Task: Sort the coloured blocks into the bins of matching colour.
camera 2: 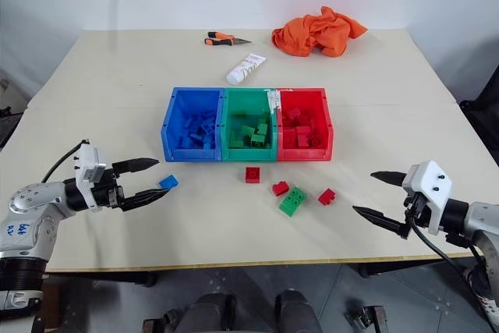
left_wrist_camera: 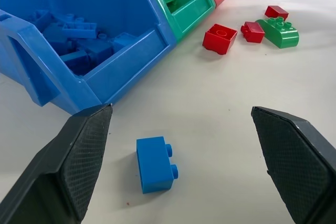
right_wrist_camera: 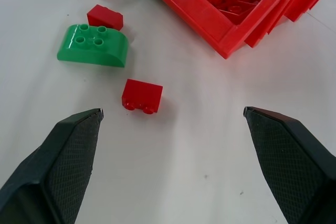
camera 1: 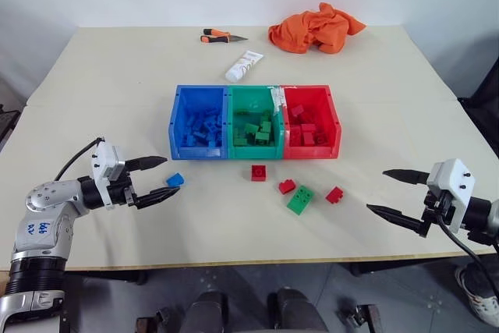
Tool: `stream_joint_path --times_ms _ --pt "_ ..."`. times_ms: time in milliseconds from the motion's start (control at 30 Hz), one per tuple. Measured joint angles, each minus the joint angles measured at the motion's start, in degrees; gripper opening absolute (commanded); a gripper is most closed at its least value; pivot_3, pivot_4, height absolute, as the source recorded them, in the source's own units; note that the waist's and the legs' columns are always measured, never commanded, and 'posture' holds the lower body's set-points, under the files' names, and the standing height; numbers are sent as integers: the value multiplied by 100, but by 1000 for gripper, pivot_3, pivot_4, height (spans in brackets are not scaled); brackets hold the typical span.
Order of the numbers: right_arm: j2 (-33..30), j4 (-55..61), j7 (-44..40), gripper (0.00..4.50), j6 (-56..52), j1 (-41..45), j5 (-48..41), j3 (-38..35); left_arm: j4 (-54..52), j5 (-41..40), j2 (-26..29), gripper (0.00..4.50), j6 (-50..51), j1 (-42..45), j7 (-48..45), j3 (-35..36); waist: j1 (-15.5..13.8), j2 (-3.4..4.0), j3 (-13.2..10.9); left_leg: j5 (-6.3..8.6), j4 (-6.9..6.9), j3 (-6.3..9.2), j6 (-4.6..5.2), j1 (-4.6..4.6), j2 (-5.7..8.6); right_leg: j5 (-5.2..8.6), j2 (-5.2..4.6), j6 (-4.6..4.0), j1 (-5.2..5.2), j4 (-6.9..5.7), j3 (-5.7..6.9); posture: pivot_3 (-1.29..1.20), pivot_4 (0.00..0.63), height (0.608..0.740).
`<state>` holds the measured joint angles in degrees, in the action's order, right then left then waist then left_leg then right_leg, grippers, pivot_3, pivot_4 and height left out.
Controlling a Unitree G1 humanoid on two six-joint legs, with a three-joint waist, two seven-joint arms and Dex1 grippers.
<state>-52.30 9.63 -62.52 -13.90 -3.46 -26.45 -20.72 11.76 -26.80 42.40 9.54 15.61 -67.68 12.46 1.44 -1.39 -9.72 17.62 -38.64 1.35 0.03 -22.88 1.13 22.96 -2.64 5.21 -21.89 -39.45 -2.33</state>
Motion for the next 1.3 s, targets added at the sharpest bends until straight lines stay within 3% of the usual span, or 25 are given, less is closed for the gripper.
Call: stream_joint_path --times_ms 367,533,800,933,1033,1300 --pt "71 68 16 4500 -100 3 -11 23 -259 20 -4 4492 154 12 60 -155 0 0 0 0 1 1 0 1 0 0 0 0 1 0 0 0 150 740" --pt "20 121 -203 4500 -120 -405 -63 -107 -421 15 -15 4492 175 15 -111 -310 -20 2 -1 1 0 2 1 3 1 0 -1 0 12 4 2 0 150 740" --pt "-537 -430 -1050 4500 187 -1868 257 -1559 -407 18 2 4492 184 191 -585 -660 -133 9 -5 16 51 0 29 67 2 0 0 0 83 72 1 0 150 740" --pt "-548 -414 -1178 4500 208 -2065 317 -1799 -408 12 -6 4492 229 216 -759 -754 -73 9 -5 16 55 -3 29 77 -1 0 2 0 94 81 -1 0 150 740" --pt "-547 -177 -1033 4500 78 -1647 292 -1463 -413 13 -36 4492 229 234 -782 -810 16 11 -6 15 54 -3 27 86 -2 0 2 0 103 80 -1 0 150 740" --pt "-277 -326 -752 4500 -57 103 450 344 -726 -35 -74 4492 316 -11 -735 -772 12 24 -15 3 52 -2 5 82 -2 0 -3 0 99 84 2 0 150 740"
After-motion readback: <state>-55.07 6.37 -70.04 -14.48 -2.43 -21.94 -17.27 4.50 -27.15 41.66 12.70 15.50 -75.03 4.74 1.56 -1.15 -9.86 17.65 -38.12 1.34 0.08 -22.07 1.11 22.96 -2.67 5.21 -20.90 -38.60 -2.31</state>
